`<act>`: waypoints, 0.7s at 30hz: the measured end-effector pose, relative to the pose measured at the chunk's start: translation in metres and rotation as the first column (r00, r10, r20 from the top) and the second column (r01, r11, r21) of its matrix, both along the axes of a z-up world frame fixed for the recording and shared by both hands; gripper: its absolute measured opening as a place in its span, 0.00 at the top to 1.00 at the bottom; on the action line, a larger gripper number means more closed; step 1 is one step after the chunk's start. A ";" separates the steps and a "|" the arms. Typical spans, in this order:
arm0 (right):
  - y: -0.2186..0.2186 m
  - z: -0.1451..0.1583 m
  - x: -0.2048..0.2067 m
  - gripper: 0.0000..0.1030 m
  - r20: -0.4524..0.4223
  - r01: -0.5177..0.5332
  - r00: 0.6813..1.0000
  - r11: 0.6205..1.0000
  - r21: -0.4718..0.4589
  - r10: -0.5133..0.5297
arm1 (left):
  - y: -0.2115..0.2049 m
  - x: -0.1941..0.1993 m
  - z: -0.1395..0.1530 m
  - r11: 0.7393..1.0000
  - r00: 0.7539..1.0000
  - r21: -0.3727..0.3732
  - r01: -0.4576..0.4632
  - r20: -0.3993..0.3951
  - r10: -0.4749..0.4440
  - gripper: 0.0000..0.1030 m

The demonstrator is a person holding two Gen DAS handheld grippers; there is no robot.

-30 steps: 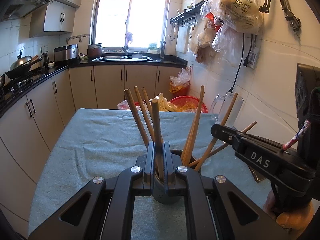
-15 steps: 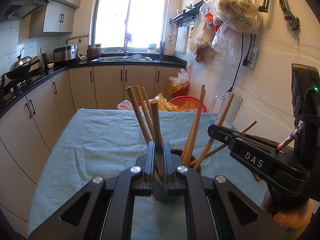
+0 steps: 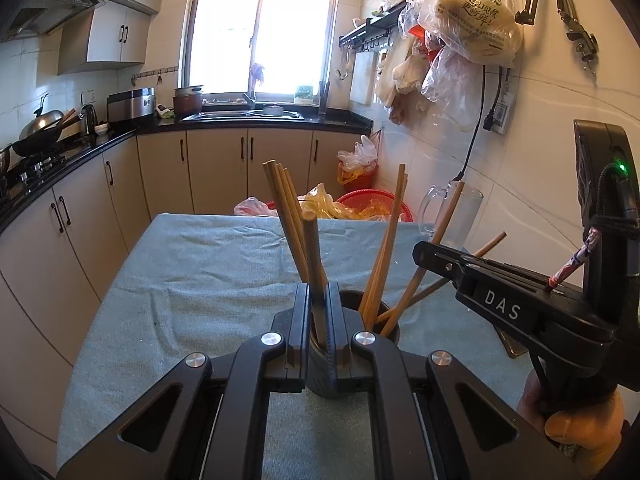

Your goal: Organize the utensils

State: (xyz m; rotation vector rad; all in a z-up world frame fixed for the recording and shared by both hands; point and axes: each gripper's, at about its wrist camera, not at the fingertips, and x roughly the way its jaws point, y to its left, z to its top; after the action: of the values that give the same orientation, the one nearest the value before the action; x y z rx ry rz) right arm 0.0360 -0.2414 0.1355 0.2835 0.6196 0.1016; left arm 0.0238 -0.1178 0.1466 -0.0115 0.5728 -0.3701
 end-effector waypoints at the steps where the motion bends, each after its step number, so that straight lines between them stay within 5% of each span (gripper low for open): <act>1: -0.001 0.000 0.000 0.93 0.002 0.001 1.000 1.000 -0.001 -0.001 | 0.000 0.000 0.001 1.000 1.000 -0.001 0.001 0.002 -0.001 0.94; 12: -0.008 0.014 -0.012 0.93 0.053 0.023 0.998 1.000 -0.008 -0.023 | 0.026 0.004 0.015 0.995 1.000 -0.101 -0.008 -0.004 0.007 0.94; 21: 0.002 0.004 -0.008 0.93 0.026 0.001 1.000 1.000 -0.024 0.000 | 0.020 0.006 0.006 0.997 1.000 -0.079 -0.002 -0.019 0.001 0.94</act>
State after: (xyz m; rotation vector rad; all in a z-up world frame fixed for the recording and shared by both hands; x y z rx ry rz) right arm 0.0275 -0.2393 0.1396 0.2585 0.5948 0.0968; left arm 0.0294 -0.0982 0.1531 -0.0920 0.5769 -0.3914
